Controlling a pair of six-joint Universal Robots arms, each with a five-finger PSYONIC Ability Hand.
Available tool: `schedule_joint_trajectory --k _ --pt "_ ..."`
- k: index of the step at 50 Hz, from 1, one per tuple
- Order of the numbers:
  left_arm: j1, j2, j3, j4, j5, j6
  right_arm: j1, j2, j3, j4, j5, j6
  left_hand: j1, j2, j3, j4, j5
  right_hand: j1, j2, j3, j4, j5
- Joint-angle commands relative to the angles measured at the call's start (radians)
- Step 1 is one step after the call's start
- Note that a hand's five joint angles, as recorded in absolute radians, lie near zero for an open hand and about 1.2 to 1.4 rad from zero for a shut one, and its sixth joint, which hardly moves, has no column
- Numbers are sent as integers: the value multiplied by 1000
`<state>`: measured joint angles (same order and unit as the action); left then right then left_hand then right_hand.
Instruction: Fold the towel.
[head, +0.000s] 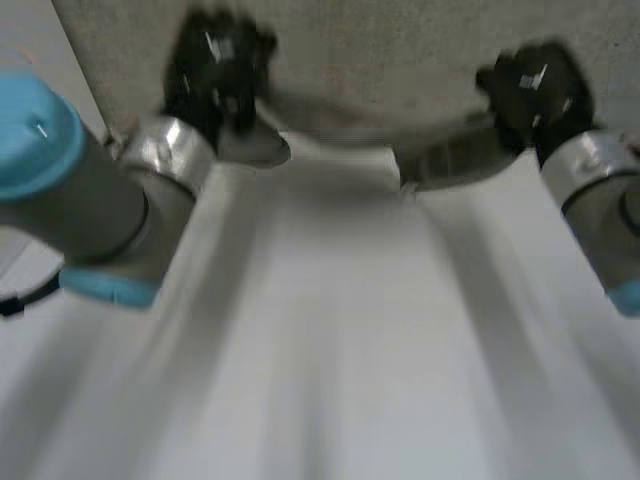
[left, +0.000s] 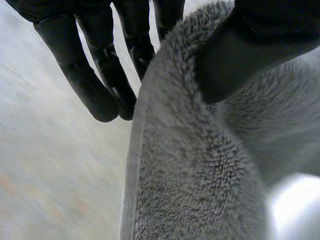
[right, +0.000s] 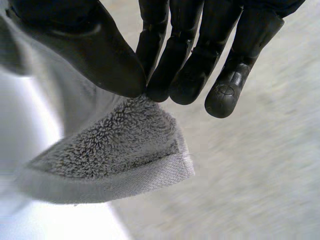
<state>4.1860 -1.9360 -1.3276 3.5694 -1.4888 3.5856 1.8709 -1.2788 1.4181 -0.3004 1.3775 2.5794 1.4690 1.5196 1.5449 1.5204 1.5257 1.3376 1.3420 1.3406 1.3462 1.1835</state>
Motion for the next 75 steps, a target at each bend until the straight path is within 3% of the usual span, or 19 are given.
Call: schedule_joint_trajectory --k 1,4,6,19,35,44,50,51,53,60,64,70,72,75 --pt "-12 -21 -242 -106 22 122 -9 4 162 64 -44 -18 -73 -123 -149 -124 -304 59 54 56 50 38" --pt "-12 -47 -335 -109 21 203 -26 1 234 64 -49 -53 -149 -199 -225 -200 -380 59 54 56 50 38" --pt "-14 -70 -380 -93 19 254 -59 1 295 64 -51 -108 -312 -363 -388 -364 -544 59 54 56 50 38" --pt "-7 -77 -375 -12 -1 257 -122 -86 404 61 -44 -154 -956 -1006 -1032 -1007 -1187 59 54 56 50 38" --pt "11 -74 -455 -21 4 255 -185 -74 398 37 12 -143 -1056 -1106 -1132 -1107 -1287 59 54 56 50 38" --pt "52 -80 -473 -24 13 239 -200 -48 390 44 14 -96 -1009 -1059 -1085 -1060 -1240 59 54 56 50 38" --pt "48 -78 -473 -26 15 165 -197 -48 401 46 -11 -88 -1000 -1051 -1076 -1051 -1231 59 54 56 50 38" --pt "46 -75 -472 -26 15 157 -197 -50 403 50 -20 -84 -1000 -1051 -1076 -1051 -1231 7 3 4 -1 -13" --pt "46 -74 -472 -26 13 151 -188 -57 409 94 -41 -71 -1000 -1051 -1076 -1051 -1231 -727 -731 -730 -735 -747" --pt "48 -69 -472 -26 15 148 -161 -65 409 244 -106 31 -953 -1004 -1029 -1004 -1184 -730 -734 -733 -739 -750" --pt "49 -67 -469 -26 15 150 -119 -60 429 254 -179 126 -763 -814 -839 -815 -994 -733 -737 -736 -742 -753" --pt "54 -67 -452 -26 19 150 -81 -47 453 236 -192 157 -384 -434 -459 -435 -615 -733 -737 -736 -742 -753" --pt "55 -80 -427 -26 21 148 -61 -37 461 208 -192 163 -147 -197 -223 -198 -378 -733 -737 -736 -742 -753" --pt "59 -95 -403 -26 30 125 -52 -24 464 179 -186 163 -73 -123 -149 -124 -304 -736 -740 -739 -744 -756"
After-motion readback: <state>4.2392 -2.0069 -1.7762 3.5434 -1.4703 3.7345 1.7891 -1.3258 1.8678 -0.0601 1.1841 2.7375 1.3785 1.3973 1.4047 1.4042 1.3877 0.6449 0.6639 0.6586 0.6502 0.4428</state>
